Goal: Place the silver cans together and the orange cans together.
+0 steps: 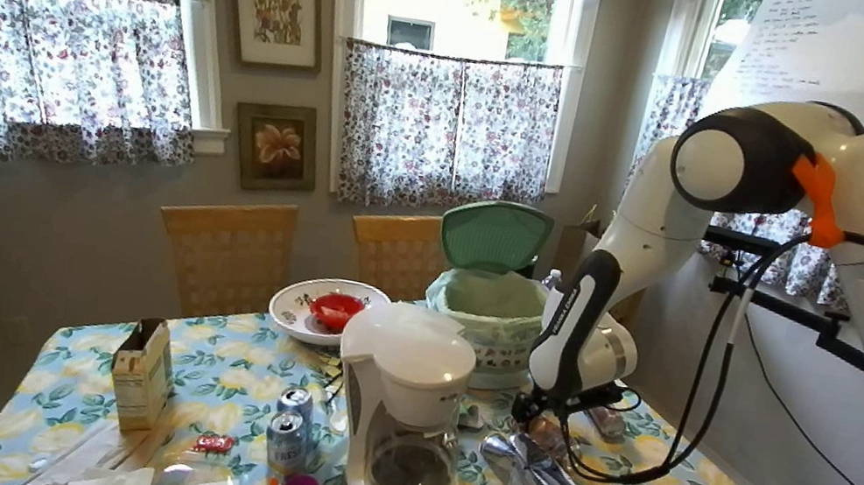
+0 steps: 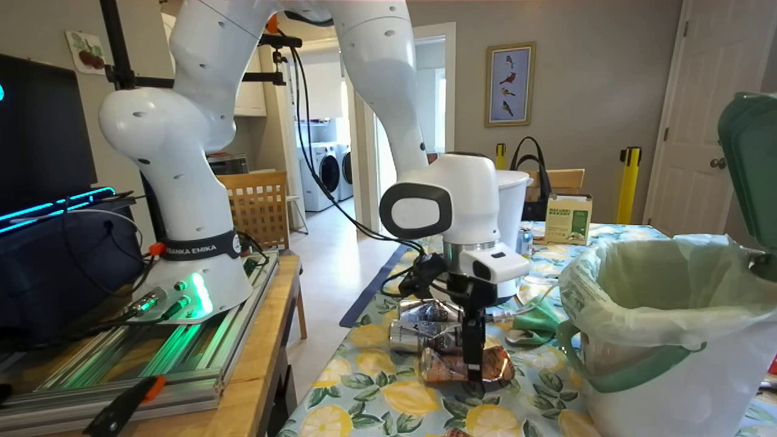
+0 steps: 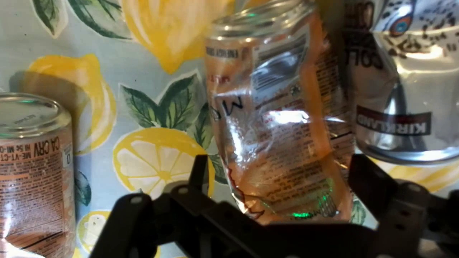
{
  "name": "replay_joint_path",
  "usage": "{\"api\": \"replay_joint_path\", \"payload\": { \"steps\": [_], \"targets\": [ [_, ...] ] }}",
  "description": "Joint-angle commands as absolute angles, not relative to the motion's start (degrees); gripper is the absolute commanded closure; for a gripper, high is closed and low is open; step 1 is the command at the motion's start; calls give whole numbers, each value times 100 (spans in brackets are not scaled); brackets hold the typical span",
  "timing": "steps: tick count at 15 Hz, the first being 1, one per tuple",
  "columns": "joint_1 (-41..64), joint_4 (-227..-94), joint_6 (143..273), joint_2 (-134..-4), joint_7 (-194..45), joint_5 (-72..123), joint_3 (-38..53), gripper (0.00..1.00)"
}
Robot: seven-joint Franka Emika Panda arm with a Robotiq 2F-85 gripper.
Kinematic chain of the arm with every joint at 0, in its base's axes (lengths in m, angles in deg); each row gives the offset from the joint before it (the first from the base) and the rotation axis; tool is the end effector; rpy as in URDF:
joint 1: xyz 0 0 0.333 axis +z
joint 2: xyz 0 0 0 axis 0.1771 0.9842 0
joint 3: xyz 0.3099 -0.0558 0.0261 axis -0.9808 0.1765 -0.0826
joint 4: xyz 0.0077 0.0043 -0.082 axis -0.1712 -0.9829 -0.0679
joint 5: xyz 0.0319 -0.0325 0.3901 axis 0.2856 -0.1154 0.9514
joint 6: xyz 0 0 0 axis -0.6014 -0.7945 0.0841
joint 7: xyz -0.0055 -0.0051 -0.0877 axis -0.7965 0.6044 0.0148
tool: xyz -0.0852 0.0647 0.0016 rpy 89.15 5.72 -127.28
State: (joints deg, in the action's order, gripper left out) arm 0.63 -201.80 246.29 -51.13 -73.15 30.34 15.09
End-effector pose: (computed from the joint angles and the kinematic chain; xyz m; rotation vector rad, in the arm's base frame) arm 0.4669 -0.1894 0.0956 2.9451 -0.6971 0.1176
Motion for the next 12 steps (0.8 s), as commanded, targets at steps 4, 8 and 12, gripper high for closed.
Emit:
{"api": "replay_joint_path", "payload": {
  "steps": [4,8,12],
  "targets": [
    [54,-20010,24808,-4829,-7417,3081,1513,49],
    [64,-20018,24778,-4893,-7417,3059,1621,75],
    [44,-20120,24752,-4980,-7433,3030,1793,100]
  ]
}}
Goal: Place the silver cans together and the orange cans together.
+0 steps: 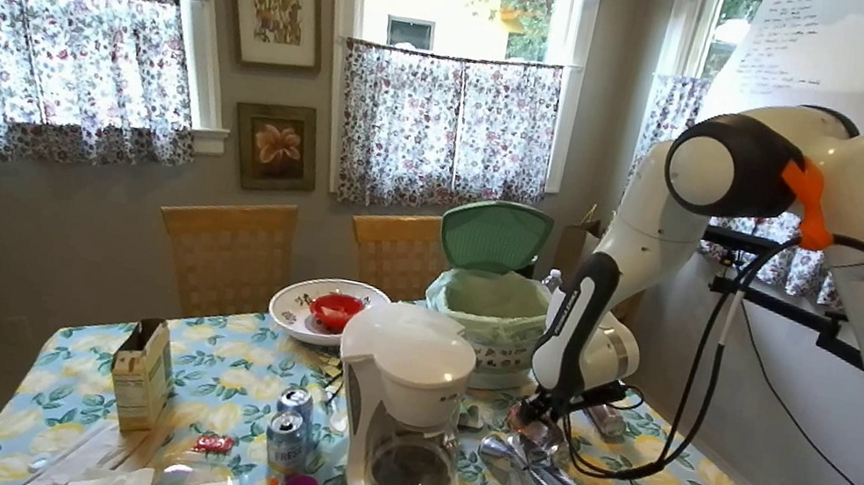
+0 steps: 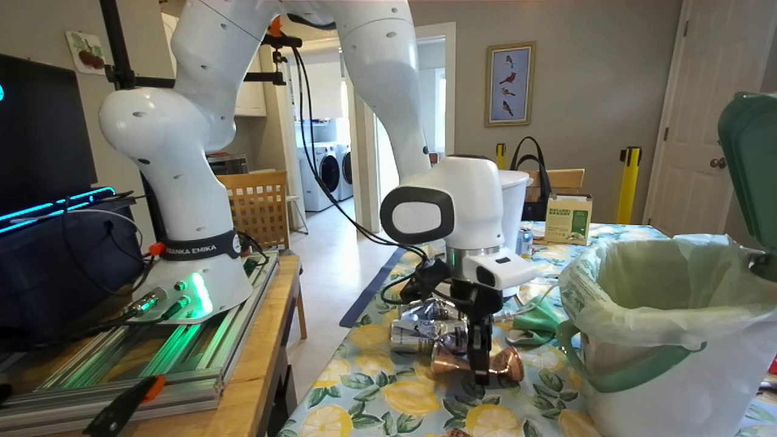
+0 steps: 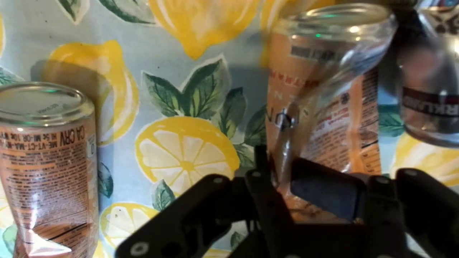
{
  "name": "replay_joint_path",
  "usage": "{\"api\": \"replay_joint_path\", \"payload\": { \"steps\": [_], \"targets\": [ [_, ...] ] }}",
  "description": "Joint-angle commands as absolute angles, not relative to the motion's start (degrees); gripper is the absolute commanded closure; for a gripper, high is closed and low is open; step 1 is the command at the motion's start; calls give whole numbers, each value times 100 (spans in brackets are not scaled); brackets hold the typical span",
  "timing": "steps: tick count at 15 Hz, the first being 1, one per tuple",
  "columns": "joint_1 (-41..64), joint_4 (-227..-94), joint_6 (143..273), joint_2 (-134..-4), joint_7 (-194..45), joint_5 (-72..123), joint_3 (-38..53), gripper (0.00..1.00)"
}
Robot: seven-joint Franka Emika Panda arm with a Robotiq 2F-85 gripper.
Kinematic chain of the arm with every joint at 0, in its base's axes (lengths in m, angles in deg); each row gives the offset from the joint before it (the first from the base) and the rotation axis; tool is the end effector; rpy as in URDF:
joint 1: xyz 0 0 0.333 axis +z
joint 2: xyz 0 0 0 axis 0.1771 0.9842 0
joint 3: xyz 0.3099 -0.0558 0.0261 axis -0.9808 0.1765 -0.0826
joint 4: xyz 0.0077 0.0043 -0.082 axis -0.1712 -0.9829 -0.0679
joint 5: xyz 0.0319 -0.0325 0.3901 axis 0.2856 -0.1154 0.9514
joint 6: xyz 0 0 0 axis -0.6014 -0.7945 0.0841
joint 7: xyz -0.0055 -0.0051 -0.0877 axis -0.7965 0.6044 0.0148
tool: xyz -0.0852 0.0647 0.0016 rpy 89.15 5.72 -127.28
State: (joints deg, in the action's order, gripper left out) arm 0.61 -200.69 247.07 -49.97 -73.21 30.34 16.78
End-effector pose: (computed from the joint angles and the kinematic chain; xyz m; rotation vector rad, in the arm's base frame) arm 0.4664 -0.2068 0.0940 2.9152 -0.7203 0.1350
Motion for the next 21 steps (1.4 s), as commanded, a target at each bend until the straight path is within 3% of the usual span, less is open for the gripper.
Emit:
{"api": "replay_joint_path", "payload": {
  "steps": [1,8,9,10,20,21],
  "targets": [
    [41,-20159,24743,-4996,-7441,3020,1847,100],
    [53,-20323,24717,-5118,-7427,3007,2180,99],
    [27,-20338,24713,-5159,-7439,3017,2164,91],
    [-4,-20367,24726,-5221,-7460,3029,2121,71],
    [-263,-20138,24632,-5493,-7557,3156,1273,3],
    [-220,-20089,24543,-5446,-7521,3151,1272,0]
  ]
}}
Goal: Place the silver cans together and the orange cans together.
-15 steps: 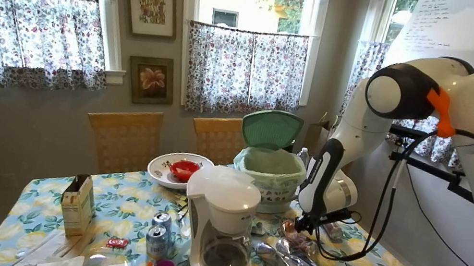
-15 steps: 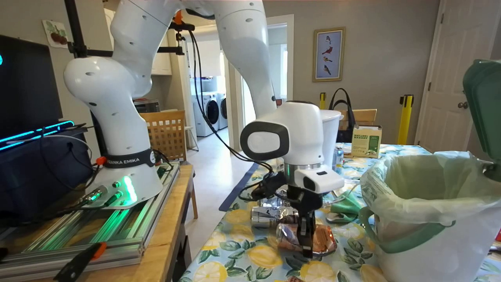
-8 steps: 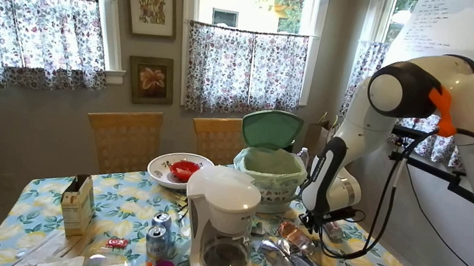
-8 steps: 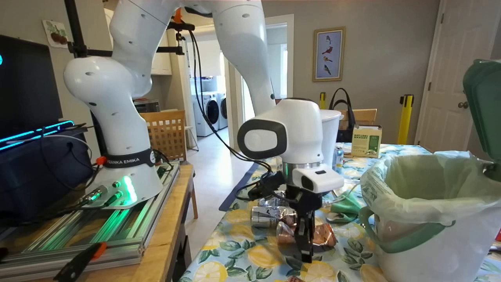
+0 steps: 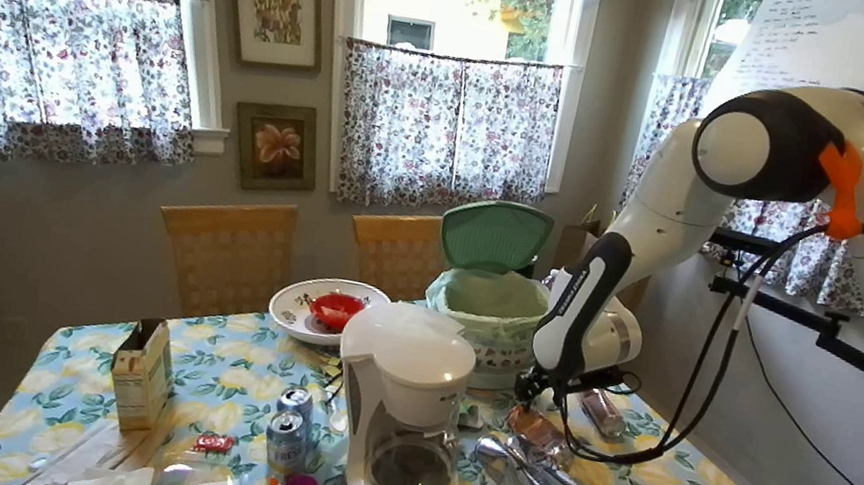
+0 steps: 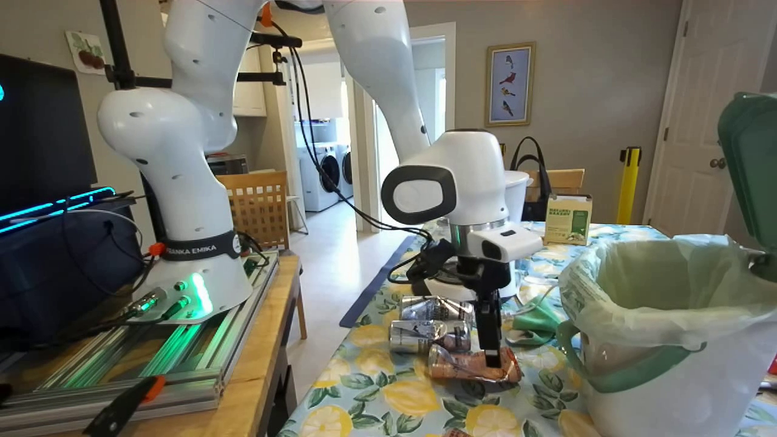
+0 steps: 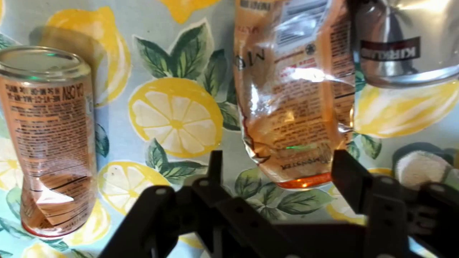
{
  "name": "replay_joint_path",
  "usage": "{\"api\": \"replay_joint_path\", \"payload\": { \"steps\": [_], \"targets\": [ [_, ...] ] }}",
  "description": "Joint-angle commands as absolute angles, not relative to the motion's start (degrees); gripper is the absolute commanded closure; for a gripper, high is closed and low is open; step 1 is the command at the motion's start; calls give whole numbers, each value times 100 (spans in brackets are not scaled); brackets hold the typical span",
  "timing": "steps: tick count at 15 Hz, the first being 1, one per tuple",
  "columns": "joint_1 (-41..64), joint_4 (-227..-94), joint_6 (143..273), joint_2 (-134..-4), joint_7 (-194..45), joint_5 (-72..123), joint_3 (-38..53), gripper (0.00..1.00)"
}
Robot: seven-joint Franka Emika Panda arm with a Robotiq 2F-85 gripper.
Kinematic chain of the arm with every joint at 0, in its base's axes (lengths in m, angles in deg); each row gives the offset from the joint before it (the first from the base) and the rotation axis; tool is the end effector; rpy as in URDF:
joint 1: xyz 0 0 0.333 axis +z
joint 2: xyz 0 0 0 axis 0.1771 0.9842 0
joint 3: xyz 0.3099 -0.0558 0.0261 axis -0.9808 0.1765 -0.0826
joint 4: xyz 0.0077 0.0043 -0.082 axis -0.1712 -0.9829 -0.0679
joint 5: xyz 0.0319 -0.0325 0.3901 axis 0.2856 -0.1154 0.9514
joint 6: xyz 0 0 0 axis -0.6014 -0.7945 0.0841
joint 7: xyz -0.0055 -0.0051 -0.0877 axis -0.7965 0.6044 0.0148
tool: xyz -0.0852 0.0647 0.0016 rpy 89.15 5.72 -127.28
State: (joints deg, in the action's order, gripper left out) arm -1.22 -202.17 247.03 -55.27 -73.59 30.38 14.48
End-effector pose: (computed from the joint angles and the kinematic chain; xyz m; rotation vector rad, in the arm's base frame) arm 0.4765 -0.2017 0.1307 2.9379 -0.7273 0.2338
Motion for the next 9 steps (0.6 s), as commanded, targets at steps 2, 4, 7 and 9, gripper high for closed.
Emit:
{"api": "replay_joint_path", "payload": {
  "steps": [2,4,7,9],
  "targets": [
    [-177,-20013,24403,-5365,-7489,3151,1233,0],
    [-109,-19942,24340,-5266,-7473,3115,1257,0],
    [42,-19822,24233,-5130,-7415,3045,1389,0],
    [68,-19748,24244,-5040,-7423,3034,1406,0]
  ]
}}
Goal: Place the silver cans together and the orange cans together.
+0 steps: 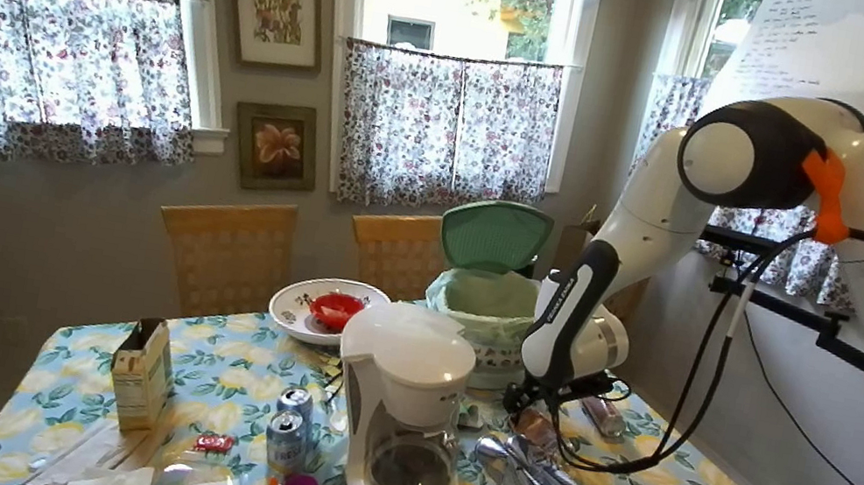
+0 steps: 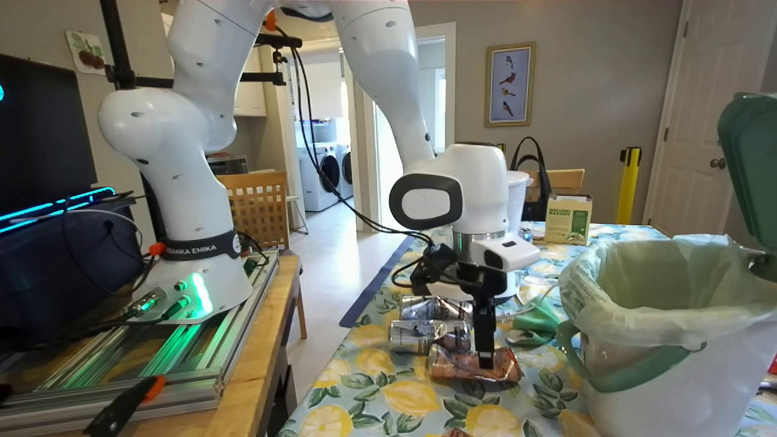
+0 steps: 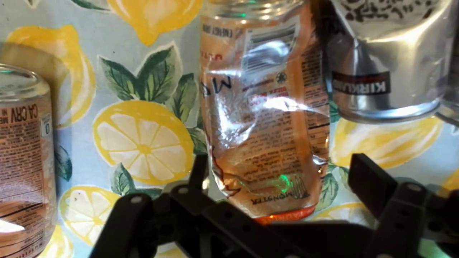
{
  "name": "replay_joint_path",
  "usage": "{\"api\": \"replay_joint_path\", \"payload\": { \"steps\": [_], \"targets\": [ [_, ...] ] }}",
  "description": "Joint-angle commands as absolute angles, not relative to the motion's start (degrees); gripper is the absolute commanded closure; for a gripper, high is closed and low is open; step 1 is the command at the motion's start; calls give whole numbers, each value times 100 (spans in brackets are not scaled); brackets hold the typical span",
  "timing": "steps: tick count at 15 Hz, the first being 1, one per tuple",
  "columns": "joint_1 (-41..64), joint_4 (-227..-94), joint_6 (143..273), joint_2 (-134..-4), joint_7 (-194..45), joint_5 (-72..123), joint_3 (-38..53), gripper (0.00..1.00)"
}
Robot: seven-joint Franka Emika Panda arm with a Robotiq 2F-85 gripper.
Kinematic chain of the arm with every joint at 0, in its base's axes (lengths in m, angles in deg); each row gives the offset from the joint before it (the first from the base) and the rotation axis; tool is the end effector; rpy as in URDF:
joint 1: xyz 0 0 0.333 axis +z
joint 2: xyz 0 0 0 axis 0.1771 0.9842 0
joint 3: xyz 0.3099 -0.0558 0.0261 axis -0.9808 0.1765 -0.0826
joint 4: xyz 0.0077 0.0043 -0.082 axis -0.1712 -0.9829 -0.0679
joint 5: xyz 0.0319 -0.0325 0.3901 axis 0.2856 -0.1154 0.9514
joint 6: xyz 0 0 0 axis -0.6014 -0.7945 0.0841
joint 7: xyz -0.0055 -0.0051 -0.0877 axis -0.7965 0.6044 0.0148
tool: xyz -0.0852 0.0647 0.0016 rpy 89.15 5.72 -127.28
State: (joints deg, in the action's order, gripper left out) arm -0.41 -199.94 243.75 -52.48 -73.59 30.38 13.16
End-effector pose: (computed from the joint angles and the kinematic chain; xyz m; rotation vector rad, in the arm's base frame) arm 0.4847 -0.1842 0.1100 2.9713 -0.6804 0.1352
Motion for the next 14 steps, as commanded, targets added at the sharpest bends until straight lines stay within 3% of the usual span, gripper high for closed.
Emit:
{"api": "replay_joint_path", "payload": {
  "steps": [1,14],
  "targets": [
    [91,-19711,24291,-4987,-7419,3032,1413,0],
    [947,-19299,23482,-4472,-7259,2419,2234,0]
  ]
}}
